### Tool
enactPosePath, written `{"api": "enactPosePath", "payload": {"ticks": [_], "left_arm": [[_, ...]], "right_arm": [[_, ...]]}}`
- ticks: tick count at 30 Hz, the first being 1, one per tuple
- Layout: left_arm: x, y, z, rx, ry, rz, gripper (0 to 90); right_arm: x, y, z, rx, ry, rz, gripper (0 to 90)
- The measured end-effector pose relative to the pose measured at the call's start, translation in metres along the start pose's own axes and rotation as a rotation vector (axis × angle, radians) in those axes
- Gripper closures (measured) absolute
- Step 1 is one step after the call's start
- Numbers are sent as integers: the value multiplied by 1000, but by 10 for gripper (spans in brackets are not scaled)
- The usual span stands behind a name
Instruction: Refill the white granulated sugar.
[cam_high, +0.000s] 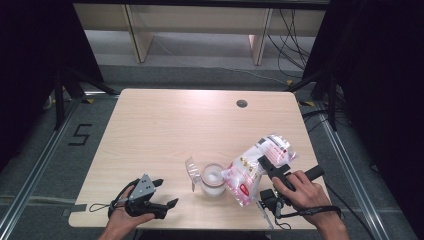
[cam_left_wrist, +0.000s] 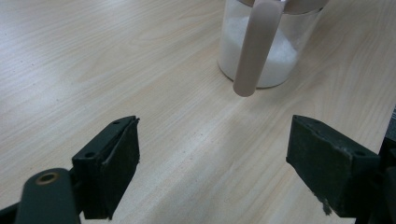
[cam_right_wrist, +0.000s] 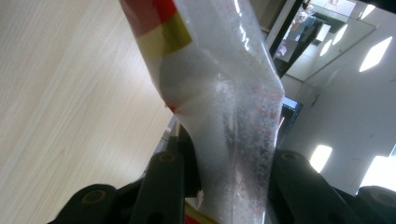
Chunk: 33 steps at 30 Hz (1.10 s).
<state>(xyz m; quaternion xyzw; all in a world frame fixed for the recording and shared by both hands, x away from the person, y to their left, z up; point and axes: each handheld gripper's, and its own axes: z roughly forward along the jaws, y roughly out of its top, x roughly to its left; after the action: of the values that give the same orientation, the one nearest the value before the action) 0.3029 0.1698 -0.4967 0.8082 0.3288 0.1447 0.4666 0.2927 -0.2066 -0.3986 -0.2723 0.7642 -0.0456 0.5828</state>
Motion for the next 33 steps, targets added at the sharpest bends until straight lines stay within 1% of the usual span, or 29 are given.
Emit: {"api": "enactPosePath", "payload": {"ticks": [1,3,4,5,6,7,9,10,12,13,14,15,16,17,18,19,20,21,22,23,24,25,26,28,29,30,31,32,33], "left_arm": [[-1,0,1,-16,-7,-8,168],[0,0,1,-13,-6,-1,168],[0,0,0,2,1,2,168],[0,0,0,2,1,2,168],[-1,0,1,-13,-7,-9,168],[0,0,1,-11,-6,4,168],[1,0,1,-17,-9,18,168],[1,0,0,6,3,8,168],[0,0,0,1,0,1,168],[0,0,0,1,0,1,168],[0,0,1,-14,-7,-1,168],[0,0,0,-9,-5,-4,168],[1,0,0,8,3,8,168],[1,0,0,8,3,8,168],[-1,0,1,-13,-6,-8,168],[-1,0,1,-13,-6,-8,168],[0,0,1,-17,-7,3,168],[0,0,1,-17,-7,3,168],[2,0,-1,19,7,21,168],[0,0,1,-16,-8,-3,168],[0,0,0,-2,-1,-1,168],[0,0,0,3,1,2,168],[0,0,0,0,3,0,168],[0,0,1,-6,-2,-2,168],[-1,-1,1,-16,-4,-8,168],[-1,0,1,-11,-7,-9,168],[-1,0,1,-11,-7,-9,168],[-1,0,1,-12,-6,-7,168],[1,0,0,9,6,10,168]], "right_arm": [[0,0,0,-4,-1,4,736],[2,-1,0,-15,-13,30,736],[1,-1,0,-13,-6,19,737],[1,-1,0,-13,-6,19,737],[0,1,0,10,5,-11,737],[-1,0,1,-2,3,-17,737],[2,-2,1,-20,-12,31,738],[2,-1,0,-19,-13,34,739],[1,0,0,-3,-9,21,739],[1,0,0,-10,-23,20,740],[-1,-1,0,-26,-22,16,741],[0,-2,-1,-22,-22,34,741],[0,-2,-2,-16,-27,38,742],[0,-2,-1,-17,-27,34,742],[0,-2,-1,-15,-27,36,742],[0,-2,-1,-10,-27,30,742],[0,-1,-1,-2,-20,18,742],[0,0,0,5,1,3,742],[0,0,0,3,2,-8,743],[1,0,1,-5,-1,3,743],[3,-1,1,-13,-15,35,743],[0,-2,0,-7,-10,9,743],[1,-2,0,-15,-18,29,744],[0,-2,-1,-7,-20,29,744],[-1,-1,-1,0,-19,10,744],[-2,-1,-1,15,0,-13,744],[-2,-1,-1,15,0,-13,744],[-2,-2,0,-21,-33,7,744],[-1,-2,-1,-21,-30,13,744]]}}
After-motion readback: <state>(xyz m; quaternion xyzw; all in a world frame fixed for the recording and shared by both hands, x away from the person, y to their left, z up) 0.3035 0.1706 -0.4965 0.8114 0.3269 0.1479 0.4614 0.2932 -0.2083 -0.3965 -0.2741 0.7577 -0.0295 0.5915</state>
